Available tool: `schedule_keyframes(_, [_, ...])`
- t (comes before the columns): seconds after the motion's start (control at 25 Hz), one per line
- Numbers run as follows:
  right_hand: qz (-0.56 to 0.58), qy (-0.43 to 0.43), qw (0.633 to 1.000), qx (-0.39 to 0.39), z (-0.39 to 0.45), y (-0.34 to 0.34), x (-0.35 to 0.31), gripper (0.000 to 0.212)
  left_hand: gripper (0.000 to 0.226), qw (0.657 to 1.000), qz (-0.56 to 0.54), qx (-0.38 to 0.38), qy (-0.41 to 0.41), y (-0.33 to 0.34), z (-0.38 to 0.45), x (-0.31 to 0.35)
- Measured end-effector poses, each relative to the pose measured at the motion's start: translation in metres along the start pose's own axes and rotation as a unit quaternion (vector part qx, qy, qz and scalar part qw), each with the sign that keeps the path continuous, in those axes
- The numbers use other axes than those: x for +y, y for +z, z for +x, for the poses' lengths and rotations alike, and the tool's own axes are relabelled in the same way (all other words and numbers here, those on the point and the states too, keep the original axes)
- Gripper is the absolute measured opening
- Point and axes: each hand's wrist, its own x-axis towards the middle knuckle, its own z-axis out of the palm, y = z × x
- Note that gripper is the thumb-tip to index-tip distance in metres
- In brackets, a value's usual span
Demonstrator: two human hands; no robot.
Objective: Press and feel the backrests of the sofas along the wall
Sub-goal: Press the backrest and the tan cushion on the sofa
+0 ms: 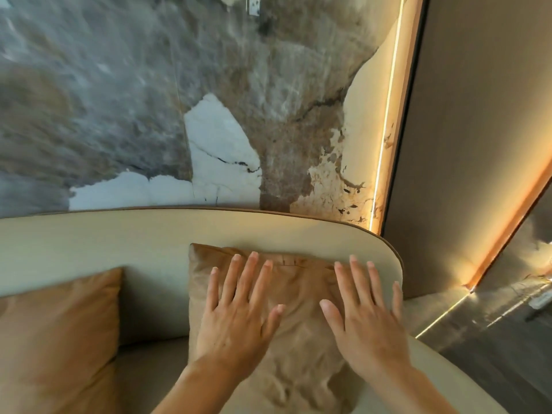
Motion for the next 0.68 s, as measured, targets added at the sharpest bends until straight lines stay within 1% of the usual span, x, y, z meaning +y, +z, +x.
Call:
schedule_keyframes(0.08, [0.024,-0.019,0.999,0.045,-0.025,-0.038,-0.016,0.069,0.065,0.999,0.021,0.025,-0.003,-0.036,-0.026,-0.010])
schedule_keyframes(0.32, [0.037,-0.056,0.991,0.116,-0.073,-0.142,-0.058,0.068,0.065,0.995,0.045,0.089,-0.012,-0.140,-0.086,-0.032])
schedule_keyframes(0.44, [0.052,-0.066,0.986,0.146,-0.094,-0.202,-0.080,0.068,0.066,0.992,0.048,0.115,-0.022,-0.198,-0.108,-0.041])
schedule_keyframes(0.68, [0.073,-0.074,0.970,0.219,-0.132,-0.326,-0.112,0.067,0.066,0.979,0.064,0.194,-0.016,-0.324,-0.139,-0.056])
